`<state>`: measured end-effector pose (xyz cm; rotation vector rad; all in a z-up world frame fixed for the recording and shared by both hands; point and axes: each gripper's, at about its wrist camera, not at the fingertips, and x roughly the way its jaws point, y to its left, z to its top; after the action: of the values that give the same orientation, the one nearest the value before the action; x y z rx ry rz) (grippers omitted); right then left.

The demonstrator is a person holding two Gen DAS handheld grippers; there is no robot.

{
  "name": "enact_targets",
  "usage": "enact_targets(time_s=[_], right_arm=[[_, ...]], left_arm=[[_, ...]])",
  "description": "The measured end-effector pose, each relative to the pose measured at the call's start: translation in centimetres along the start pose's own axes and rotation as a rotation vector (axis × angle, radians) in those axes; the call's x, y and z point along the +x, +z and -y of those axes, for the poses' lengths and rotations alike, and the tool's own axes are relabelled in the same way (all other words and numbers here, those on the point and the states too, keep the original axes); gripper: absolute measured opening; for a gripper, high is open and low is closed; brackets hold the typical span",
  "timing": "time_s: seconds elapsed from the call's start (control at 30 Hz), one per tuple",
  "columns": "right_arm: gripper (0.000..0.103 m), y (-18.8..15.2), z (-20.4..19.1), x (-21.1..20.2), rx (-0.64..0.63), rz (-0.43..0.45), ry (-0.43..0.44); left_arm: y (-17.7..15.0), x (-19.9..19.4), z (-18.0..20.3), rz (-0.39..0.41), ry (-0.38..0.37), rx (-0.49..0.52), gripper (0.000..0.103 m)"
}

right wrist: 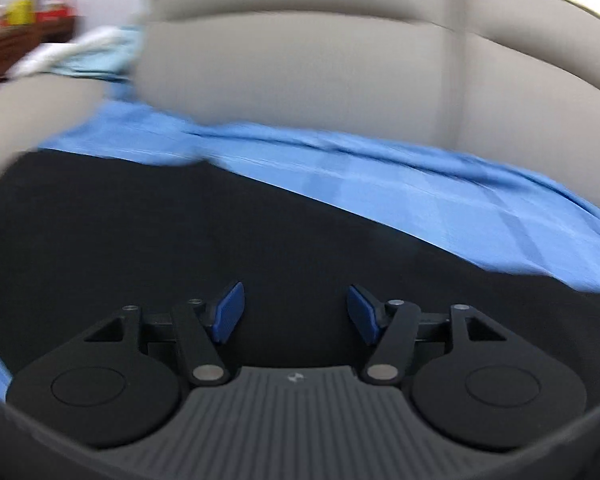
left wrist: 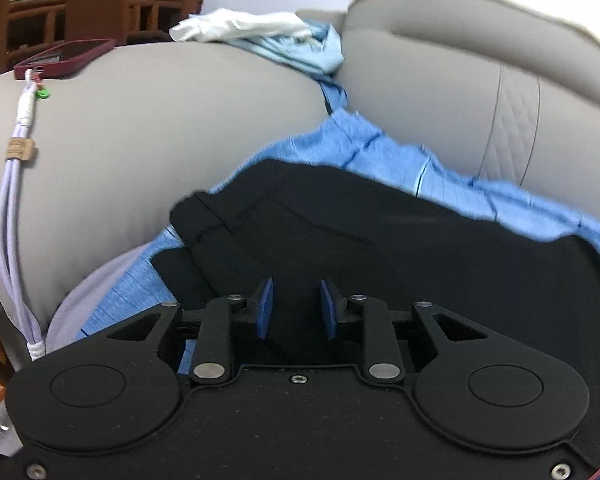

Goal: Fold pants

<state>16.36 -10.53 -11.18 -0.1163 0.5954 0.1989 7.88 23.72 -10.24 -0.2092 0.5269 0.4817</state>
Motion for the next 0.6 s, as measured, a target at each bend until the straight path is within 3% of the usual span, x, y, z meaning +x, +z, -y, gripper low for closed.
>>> enact_targets(time_s=[0.23, 0.37, 0.43, 0.53, 0.6], right_arm=[[0.073, -3.7, 16.8, -5.2, 0.464, 0.021, -0.353], [0.075, -6.6, 24.5, -7.6, 0.697, -0.008, -0.648], [0.075, -8.3, 27.3, -8.8, 0.793, -0.033, -0.756], [0.075, -10.0, 28.8, -10.7, 0.839, -0.004, -0.807], [0.078, -9.1, 28.1, -10.4, 0.748, -0.044, -0.936]], left_arm=[[-1.0, 0.7, 1.9, 0.040, 0.084, 0.066, 0.032], [-1.1, 0.8, 2.2, 0.056, 0.103, 0.087, 0.033], [-1.2, 0.8, 2.4, 0.061, 0.109, 0.092, 0.033], [-1.3, 0.9, 2.5, 0.065, 0.118, 0.100, 0.034], [-1.1, 1.0, 2.5, 0.063, 0.122, 0.103, 0.034]])
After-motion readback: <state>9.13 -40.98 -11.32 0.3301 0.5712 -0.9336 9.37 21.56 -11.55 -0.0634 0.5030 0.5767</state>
